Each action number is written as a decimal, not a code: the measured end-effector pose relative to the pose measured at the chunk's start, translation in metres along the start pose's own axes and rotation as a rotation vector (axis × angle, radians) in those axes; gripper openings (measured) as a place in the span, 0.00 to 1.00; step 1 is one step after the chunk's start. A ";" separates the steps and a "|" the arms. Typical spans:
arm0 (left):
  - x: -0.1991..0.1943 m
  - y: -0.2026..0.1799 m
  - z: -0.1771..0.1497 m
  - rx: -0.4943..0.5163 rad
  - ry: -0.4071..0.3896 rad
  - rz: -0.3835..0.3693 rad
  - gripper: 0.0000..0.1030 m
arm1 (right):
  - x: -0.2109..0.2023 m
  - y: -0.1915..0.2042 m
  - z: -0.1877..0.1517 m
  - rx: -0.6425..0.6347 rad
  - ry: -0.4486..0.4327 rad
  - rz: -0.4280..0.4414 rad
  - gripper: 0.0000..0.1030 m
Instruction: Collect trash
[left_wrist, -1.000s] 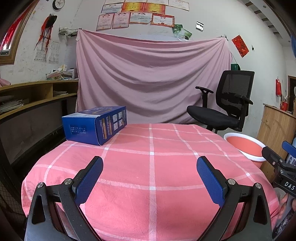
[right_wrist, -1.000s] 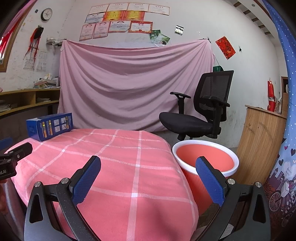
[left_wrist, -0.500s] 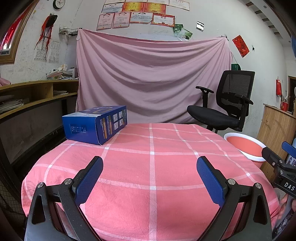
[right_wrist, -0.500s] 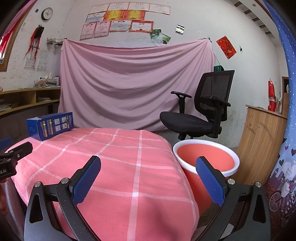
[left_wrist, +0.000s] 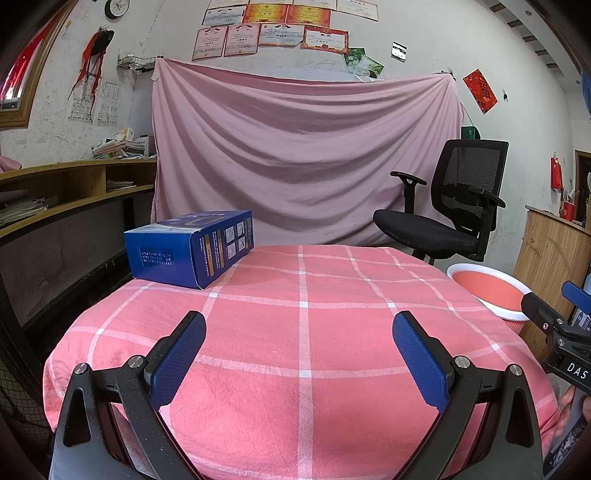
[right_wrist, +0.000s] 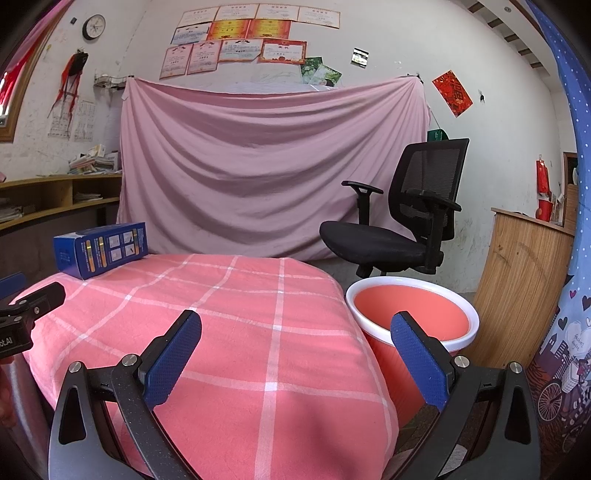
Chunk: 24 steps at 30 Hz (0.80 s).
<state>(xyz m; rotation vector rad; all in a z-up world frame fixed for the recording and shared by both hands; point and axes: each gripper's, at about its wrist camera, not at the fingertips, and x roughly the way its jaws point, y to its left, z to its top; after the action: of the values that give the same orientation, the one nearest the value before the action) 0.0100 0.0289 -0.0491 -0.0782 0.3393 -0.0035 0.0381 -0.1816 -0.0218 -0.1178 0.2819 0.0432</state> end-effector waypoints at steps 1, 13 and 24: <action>0.000 0.000 0.000 0.000 0.000 0.000 0.96 | 0.000 0.000 0.000 0.000 0.000 -0.001 1.00; 0.000 0.000 0.000 0.001 0.001 0.001 0.96 | 0.000 0.000 0.000 0.001 0.000 0.000 1.00; 0.000 0.001 0.001 0.002 0.002 0.001 0.96 | 0.000 0.001 -0.001 -0.001 0.006 0.003 1.00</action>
<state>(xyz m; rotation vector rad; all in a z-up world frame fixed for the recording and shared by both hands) 0.0102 0.0298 -0.0486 -0.0765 0.3408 -0.0032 0.0379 -0.1803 -0.0234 -0.1184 0.2882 0.0461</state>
